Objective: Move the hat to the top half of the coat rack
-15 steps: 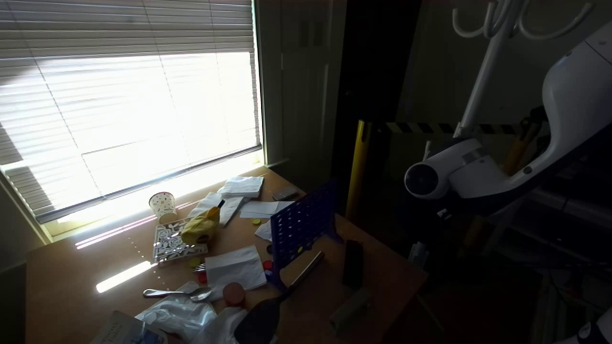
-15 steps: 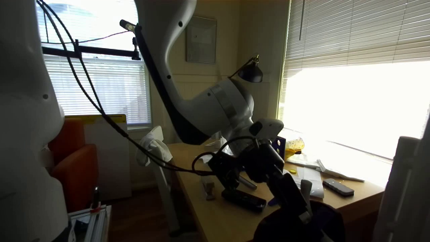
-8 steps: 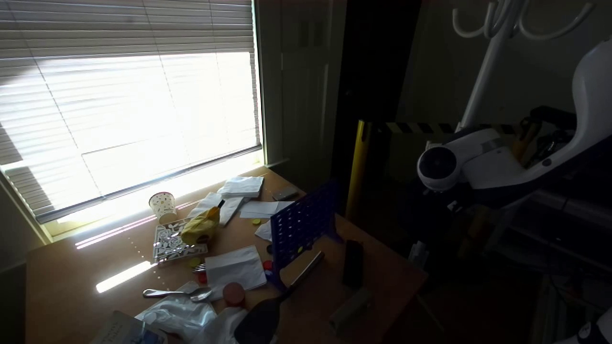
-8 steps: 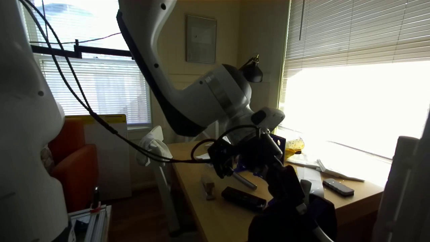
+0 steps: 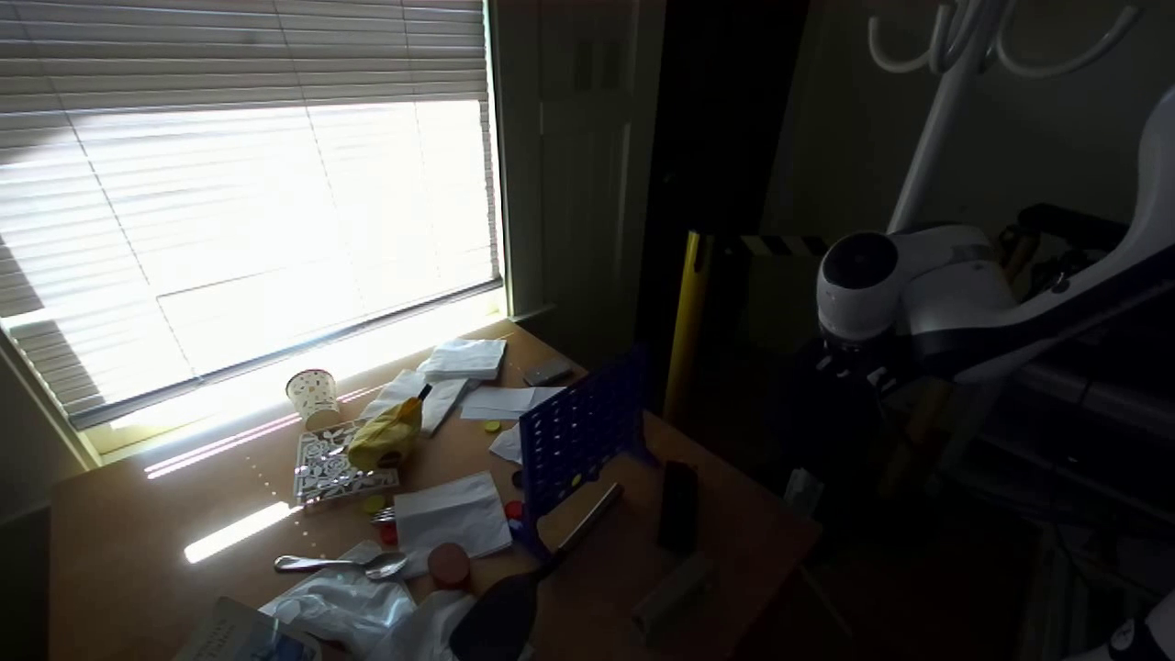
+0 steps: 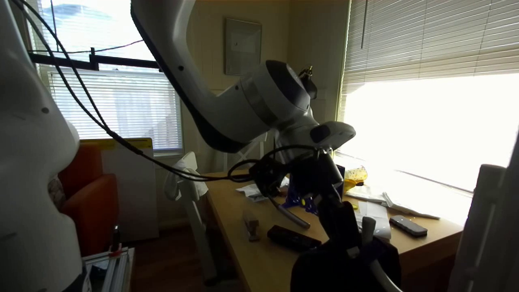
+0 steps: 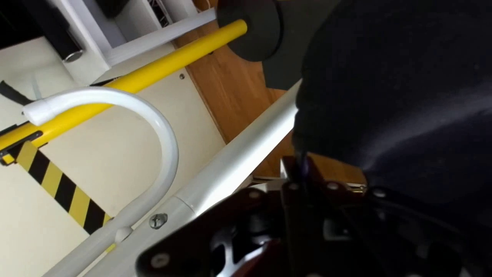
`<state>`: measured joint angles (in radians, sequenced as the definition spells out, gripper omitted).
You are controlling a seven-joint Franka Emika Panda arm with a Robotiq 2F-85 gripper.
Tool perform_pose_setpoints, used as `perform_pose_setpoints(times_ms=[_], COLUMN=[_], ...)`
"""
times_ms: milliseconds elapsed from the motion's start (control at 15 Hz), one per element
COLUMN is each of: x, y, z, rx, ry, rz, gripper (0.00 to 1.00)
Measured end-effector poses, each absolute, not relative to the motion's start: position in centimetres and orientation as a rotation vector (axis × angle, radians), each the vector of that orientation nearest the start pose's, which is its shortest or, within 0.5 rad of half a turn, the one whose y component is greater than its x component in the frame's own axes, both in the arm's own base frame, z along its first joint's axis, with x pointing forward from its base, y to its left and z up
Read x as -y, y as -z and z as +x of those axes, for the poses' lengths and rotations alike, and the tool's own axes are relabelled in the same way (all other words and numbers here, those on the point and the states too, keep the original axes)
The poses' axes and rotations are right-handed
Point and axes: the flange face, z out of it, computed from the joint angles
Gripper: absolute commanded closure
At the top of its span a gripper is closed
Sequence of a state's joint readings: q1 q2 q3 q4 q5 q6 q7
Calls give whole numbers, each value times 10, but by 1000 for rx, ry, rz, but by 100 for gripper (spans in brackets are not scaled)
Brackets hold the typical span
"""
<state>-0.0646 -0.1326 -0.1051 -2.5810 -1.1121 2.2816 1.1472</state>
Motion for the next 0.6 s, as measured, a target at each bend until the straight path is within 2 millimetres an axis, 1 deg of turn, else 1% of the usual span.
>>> perform_pose_setpoints(times_ms=[333,600], x=[102,109], y=[-329,-355], z=[417,413], rx=[751,860], ry=[-246,-264], rz=[2470,2517], gripper=[99,99])
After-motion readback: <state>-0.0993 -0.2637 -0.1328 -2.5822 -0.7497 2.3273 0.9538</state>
